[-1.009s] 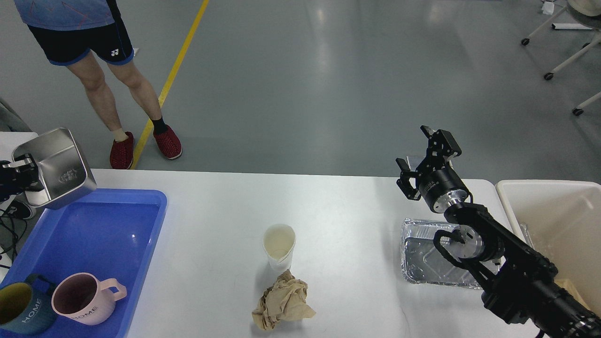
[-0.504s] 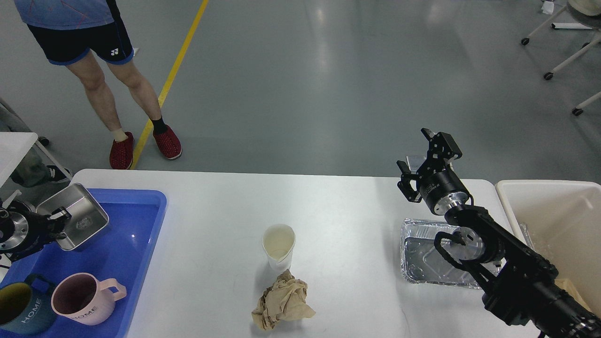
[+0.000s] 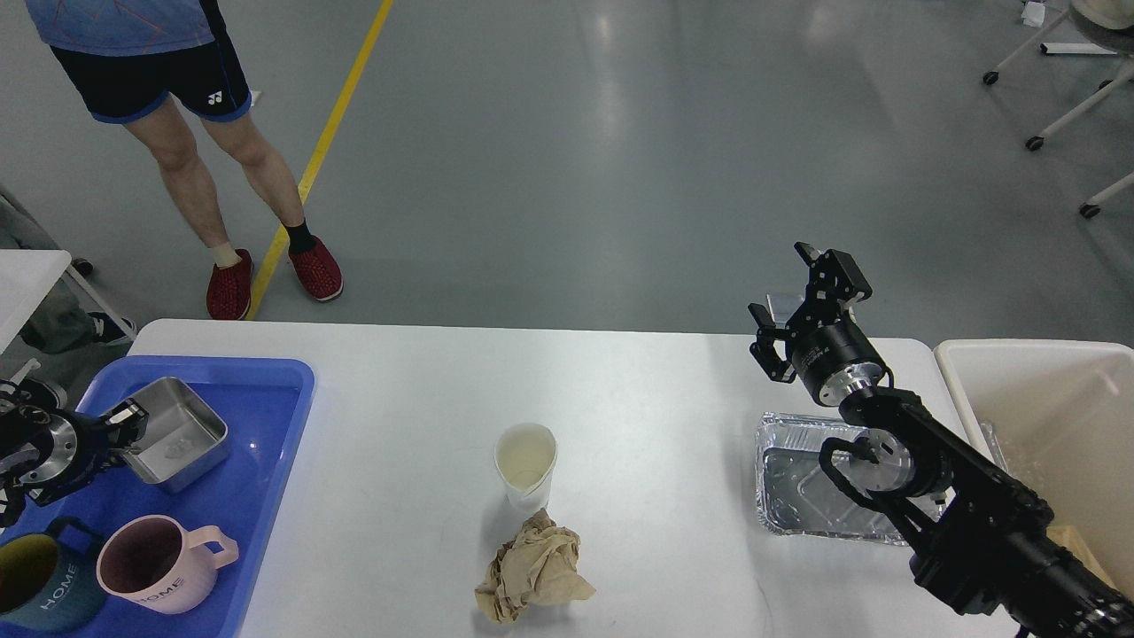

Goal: Tidy desktop
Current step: 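Lower the steel tray into the blue bin and open the left gripper, then raise the left arm away from the bin and hold it above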

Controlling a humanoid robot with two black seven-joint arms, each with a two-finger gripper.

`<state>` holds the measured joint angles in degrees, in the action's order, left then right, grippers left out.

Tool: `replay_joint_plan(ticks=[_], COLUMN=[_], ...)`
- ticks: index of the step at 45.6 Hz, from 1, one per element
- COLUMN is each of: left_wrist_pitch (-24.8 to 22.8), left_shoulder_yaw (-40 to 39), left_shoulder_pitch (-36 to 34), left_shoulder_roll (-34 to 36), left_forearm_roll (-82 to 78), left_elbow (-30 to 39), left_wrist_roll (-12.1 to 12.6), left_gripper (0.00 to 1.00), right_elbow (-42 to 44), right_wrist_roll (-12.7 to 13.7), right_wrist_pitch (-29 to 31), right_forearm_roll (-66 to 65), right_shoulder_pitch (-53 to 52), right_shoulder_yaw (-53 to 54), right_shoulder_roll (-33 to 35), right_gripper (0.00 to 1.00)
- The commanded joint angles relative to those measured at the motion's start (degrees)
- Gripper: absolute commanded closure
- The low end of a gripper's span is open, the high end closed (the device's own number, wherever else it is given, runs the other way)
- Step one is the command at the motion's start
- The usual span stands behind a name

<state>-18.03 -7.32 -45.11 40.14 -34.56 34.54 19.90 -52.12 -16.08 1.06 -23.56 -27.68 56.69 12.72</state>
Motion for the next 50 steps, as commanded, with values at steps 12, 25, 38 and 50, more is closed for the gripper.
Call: replay_joint_plan(ticks=[12, 25, 38, 50], left_wrist_pitch=[0.2, -0.1, -0.6, 0.5], left_shoulder_yaw=[-0.1, -0.2, -4.3, -5.7], left_shoulder_pitch=[-0.2, -0.9, -1.5, -5.0], left_shoulder_roll=[0.2, 0.5, 1.7, 12.0], left_forearm_roll=[0.5, 0.5, 0.3, 0.3], left_elbow=[0.0, 0.2, 1.1, 20.3], left_wrist_roll=[0.0, 0.0, 0.0, 0.1], left_gripper=[0.06, 0.06, 0.06, 0.06], right_elbow=[0.0, 0.0, 0.0, 0.0], right_wrist_roll=[0.0, 0.0, 0.0, 0.0], right_wrist_pitch=[0.0, 0.0, 0.0, -0.1], right_forearm_roll=[0.0, 0.0, 0.0, 0.0], right_shoulder_pitch=[0.0, 0.0, -0.2, -0.2], right_shoulder_yaw=[0.0, 0.0, 0.0, 0.0], right_shoulder_roll=[0.0, -0.1, -0.1, -0.1], right_gripper=[0.0, 0.0, 0.0, 0.0])
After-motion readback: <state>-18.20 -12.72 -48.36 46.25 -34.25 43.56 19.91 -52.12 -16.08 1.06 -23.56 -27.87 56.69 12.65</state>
